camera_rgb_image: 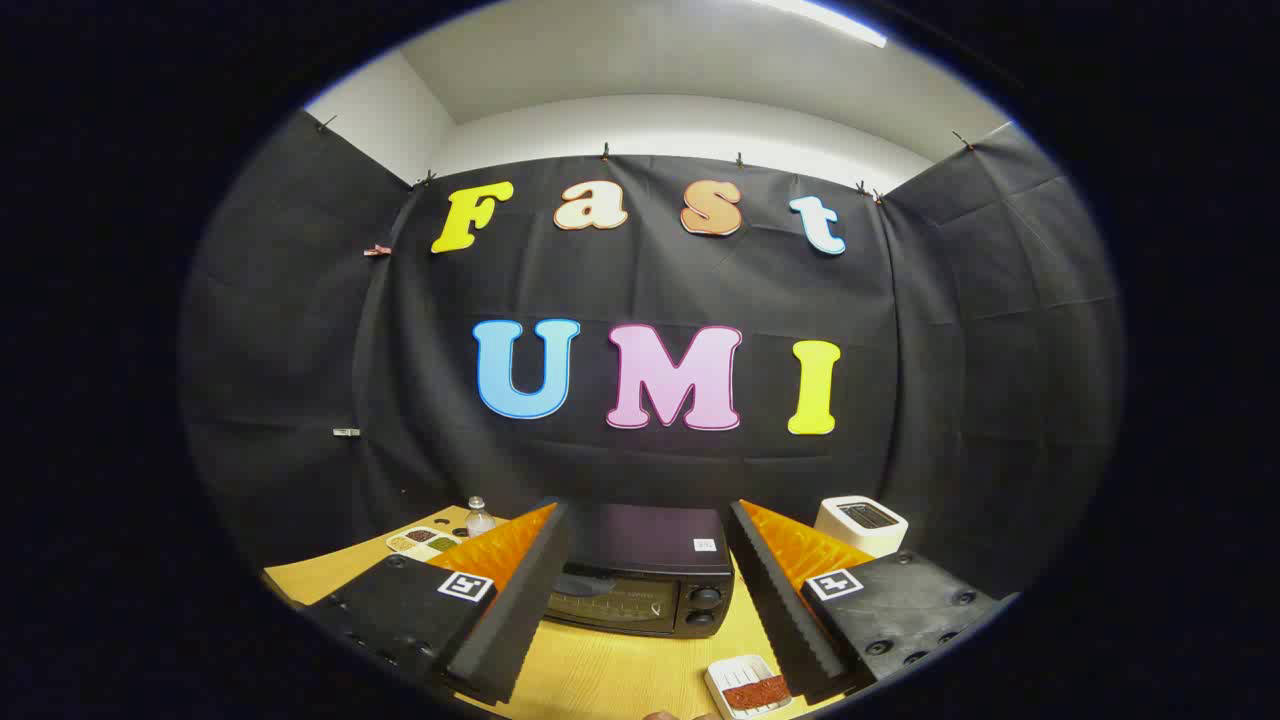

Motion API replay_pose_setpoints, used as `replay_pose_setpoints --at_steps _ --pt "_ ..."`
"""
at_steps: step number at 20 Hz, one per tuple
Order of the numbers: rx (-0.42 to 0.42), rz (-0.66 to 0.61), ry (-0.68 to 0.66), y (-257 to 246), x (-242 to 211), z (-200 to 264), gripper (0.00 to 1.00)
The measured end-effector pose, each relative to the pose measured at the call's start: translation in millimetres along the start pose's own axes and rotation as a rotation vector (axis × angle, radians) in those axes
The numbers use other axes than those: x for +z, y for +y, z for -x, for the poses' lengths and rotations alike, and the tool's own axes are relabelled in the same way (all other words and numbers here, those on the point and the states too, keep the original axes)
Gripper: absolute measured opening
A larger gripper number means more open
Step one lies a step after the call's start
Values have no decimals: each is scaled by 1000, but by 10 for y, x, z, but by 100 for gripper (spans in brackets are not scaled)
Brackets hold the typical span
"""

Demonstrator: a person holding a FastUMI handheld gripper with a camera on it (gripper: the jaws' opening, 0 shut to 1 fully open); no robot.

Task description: Open the toaster oven, put the food inside, and close the toaster oven door.

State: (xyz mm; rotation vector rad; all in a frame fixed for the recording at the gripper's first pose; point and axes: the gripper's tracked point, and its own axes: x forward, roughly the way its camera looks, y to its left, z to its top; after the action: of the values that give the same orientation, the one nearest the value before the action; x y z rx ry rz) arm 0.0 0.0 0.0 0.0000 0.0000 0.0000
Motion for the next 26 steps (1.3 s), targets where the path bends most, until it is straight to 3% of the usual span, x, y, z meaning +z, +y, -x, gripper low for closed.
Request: replay_pose_setpoints --at_steps 26 --pt "12 -9 69 58 -238 -145 97"
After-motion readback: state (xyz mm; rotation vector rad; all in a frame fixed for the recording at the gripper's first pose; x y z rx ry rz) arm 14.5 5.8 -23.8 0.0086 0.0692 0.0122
